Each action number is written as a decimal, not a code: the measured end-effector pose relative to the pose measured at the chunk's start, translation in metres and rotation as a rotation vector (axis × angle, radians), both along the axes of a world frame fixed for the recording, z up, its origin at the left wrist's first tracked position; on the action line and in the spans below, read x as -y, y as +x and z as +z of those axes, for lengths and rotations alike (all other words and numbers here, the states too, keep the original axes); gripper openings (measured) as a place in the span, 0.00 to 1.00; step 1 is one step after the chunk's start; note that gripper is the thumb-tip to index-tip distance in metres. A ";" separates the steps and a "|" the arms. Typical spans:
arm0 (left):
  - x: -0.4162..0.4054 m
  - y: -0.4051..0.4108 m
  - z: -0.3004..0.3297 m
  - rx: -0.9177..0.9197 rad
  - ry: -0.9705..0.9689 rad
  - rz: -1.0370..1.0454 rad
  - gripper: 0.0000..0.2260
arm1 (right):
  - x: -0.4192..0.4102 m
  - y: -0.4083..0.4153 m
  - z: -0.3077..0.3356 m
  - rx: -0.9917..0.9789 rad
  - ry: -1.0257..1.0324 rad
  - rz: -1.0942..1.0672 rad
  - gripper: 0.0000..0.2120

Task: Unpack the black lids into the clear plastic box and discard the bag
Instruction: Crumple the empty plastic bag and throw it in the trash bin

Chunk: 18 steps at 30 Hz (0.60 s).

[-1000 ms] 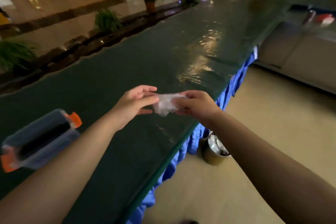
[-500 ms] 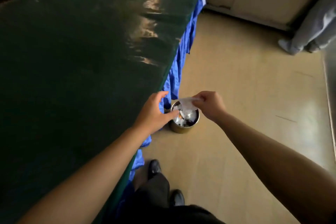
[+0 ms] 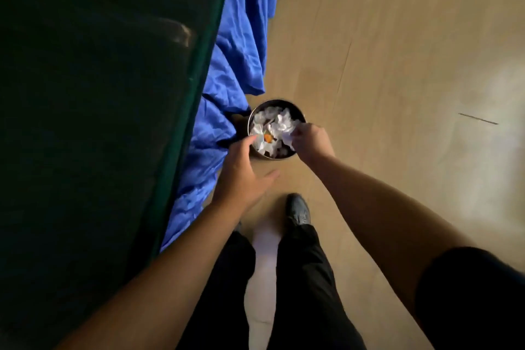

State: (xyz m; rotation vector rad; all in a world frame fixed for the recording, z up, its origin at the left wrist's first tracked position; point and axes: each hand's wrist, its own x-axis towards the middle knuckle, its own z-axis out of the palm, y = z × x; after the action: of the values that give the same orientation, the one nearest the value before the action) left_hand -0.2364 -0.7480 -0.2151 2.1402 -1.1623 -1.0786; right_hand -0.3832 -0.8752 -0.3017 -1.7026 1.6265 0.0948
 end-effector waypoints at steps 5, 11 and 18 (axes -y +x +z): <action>0.020 -0.009 -0.063 0.020 0.041 0.101 0.36 | 0.024 0.013 -0.121 -0.061 -0.041 0.169 0.07; 0.026 -0.015 -0.107 0.013 0.065 0.102 0.35 | 0.029 0.043 -0.224 -0.161 -0.004 0.330 0.13; 0.022 -0.012 -0.118 0.002 0.140 0.096 0.37 | 0.014 0.037 -0.258 -0.264 0.218 0.581 0.23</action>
State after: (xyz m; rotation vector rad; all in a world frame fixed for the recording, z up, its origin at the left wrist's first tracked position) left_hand -0.2489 -0.7704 -0.3332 2.2794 -0.9997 -1.1449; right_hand -0.3462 -0.8888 -0.5595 -1.9949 1.1900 0.7786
